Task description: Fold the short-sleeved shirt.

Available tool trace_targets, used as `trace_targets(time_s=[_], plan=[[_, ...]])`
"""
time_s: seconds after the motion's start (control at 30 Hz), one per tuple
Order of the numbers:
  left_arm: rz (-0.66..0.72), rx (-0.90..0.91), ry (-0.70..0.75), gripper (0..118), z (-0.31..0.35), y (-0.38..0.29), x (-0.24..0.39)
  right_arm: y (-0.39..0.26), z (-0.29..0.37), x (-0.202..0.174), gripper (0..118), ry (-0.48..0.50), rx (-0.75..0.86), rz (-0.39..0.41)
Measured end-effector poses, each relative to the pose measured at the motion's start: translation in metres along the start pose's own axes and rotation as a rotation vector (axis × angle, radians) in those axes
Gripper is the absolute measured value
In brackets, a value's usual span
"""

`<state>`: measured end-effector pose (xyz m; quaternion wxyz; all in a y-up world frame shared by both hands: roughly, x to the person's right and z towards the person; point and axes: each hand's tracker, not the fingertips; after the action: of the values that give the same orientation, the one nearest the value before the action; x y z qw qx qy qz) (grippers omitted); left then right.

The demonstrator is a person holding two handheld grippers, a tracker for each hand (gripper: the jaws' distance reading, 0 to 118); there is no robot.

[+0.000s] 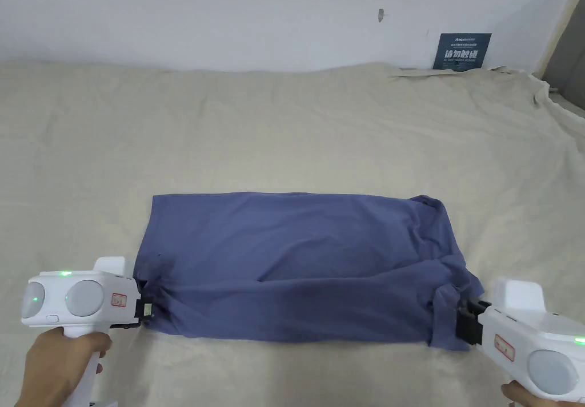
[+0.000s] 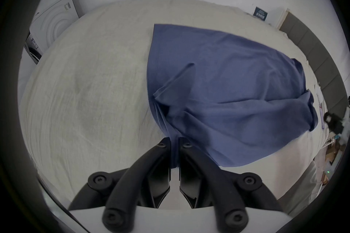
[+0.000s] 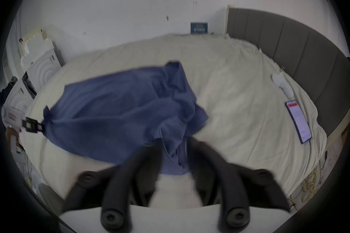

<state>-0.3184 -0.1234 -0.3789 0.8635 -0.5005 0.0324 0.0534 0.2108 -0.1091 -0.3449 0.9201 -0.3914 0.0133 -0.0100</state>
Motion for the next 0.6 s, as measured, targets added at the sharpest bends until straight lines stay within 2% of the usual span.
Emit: trace_targets(time_s=[0.03, 0.07, 0.1, 0.27, 0.3, 0.33, 0.37, 0.4, 0.5, 0.6], plan=[[-0.005, 0.008, -0.005, 5, 0.004, 0.001, 0.000, -0.003, -0.009, -0.001, 47, 0.013, -0.033, 0.003], [-0.012, 0.017, -0.007, 5, 0.008, 0.001, 0.000, -0.006, -0.017, -0.003, 63, 0.022, -0.065, 0.013], [-0.015, 0.026, -0.010, 5, 0.010, 0.002, 0.000, -0.008, -0.022, -0.005, 70, 0.027, -0.071, 0.008], [-0.009, 0.032, -0.022, 5, 0.012, 0.003, -0.003, -0.010, -0.044, -0.022, 70, 0.018, -0.125, 0.023], [-0.005, 0.032, -0.024, 5, 0.012, 0.003, -0.004, -0.010, -0.045, -0.025, 68, 0.020, -0.131, 0.020], [-0.003, 0.031, -0.025, 5, 0.011, 0.001, -0.005, -0.011, -0.046, -0.025, 52, 0.027, -0.134, 0.012], [-0.002, 0.030, -0.024, 5, 0.011, 0.000, -0.005, -0.011, -0.045, -0.026, 22, 0.044, -0.133, 0.004], [-0.002, 0.029, -0.023, 5, 0.011, -0.002, -0.006, -0.012, -0.044, -0.025, 6, 0.043, -0.136, 0.005], [-0.005, 0.026, -0.021, 5, 0.010, -0.009, -0.009, -0.012, -0.032, -0.027, 6, 0.056, -0.114, 0.042], [0.007, 0.022, -0.029, 5, 0.012, -0.015, -0.015, -0.010, -0.009, -0.018, 6, 0.081, -0.065, 0.020]])
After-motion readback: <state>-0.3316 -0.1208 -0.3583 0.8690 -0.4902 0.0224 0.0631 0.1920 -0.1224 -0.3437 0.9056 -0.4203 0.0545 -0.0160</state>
